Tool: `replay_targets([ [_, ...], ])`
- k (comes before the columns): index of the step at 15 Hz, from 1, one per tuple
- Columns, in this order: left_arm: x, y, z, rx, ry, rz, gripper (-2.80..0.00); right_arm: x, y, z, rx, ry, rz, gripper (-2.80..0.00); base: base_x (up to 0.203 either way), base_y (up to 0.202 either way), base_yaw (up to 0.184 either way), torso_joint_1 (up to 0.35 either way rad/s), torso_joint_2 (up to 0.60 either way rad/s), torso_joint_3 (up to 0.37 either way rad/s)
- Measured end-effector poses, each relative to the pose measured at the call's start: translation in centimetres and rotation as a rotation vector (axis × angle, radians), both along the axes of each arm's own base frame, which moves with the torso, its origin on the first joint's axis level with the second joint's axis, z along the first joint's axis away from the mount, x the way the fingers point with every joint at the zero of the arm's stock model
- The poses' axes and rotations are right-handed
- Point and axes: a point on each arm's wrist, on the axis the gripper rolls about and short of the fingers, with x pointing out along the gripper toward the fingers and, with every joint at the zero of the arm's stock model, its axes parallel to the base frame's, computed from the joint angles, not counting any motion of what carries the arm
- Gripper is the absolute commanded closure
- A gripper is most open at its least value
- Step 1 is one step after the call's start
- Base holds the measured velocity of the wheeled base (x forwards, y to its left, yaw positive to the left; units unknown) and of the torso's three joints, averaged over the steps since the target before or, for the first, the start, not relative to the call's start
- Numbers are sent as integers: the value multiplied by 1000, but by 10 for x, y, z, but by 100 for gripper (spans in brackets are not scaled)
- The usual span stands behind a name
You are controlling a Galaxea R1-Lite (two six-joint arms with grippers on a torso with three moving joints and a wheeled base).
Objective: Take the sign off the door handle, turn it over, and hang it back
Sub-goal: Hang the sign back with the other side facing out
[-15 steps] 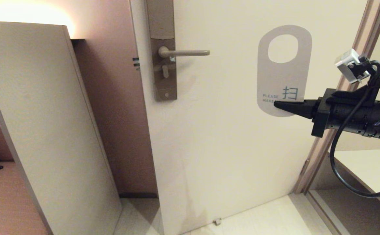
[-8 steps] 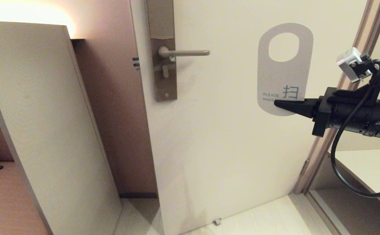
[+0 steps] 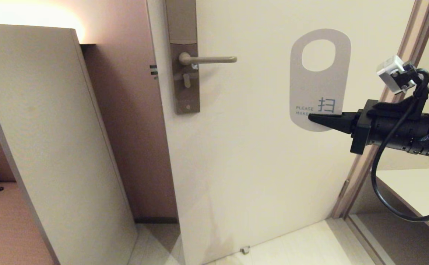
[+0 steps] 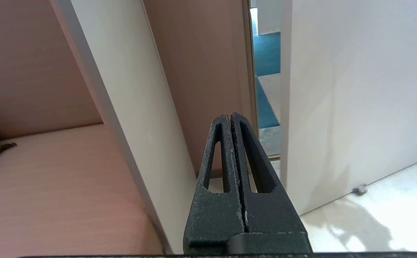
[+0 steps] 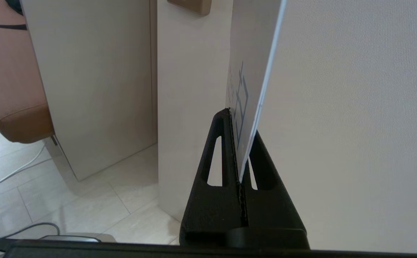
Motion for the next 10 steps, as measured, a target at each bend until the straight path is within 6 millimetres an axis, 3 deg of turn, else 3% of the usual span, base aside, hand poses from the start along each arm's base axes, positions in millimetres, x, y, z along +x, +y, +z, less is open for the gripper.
replay_targets([
  [6,0,0,0,-64,0,8,0,8,2,1,12,-6,-1,0,0,0,0,0,0,0],
  [10,0,0,1,-124,-5,10,0,17,4,6,111,-29,-10,0,0,0,0,0,0,0],
])
